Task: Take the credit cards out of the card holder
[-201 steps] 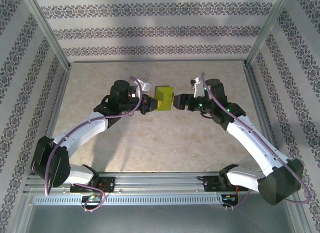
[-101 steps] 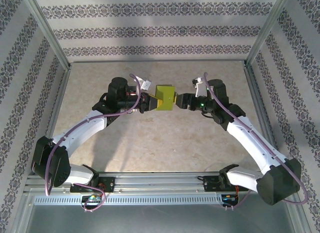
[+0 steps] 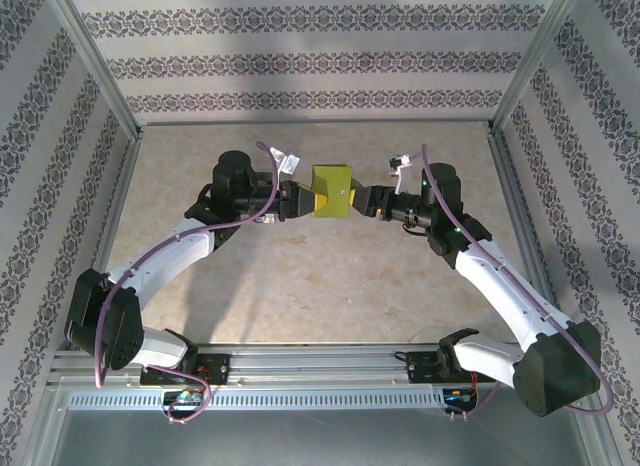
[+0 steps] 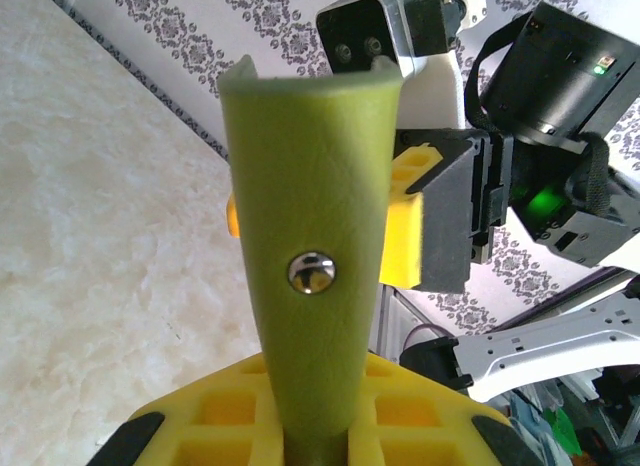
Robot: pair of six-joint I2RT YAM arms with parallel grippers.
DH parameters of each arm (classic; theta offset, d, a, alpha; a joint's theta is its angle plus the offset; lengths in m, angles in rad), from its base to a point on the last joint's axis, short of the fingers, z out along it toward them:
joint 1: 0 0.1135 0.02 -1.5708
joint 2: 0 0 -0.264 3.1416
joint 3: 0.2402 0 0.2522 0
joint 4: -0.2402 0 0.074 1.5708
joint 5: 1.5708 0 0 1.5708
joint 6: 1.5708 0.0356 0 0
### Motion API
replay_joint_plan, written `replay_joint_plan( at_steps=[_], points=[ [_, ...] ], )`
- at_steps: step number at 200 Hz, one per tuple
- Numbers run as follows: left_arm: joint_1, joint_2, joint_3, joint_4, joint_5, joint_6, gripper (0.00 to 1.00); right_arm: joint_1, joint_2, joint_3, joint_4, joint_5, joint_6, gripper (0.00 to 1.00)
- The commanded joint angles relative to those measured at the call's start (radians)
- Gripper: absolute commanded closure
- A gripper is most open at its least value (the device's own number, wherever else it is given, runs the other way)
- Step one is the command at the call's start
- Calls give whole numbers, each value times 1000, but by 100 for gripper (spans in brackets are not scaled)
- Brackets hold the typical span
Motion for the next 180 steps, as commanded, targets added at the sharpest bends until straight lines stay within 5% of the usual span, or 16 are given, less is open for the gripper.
replay_joint_plan(
  at_steps=[1,58,152,180],
  points=[
    [0,0,14,149,68,-76,100,3,-4,-15,196,-140,62,44],
    [-1,51,30,414,151,-334,100,9,-6,-40,357,-234,132,58],
    [0,125,39,652,162,-544,99,58,48,-9,439,-277,154,73],
    [-1,144,44,672,162,-568,96,60,46,-8,445,-282,159,84]
  ],
)
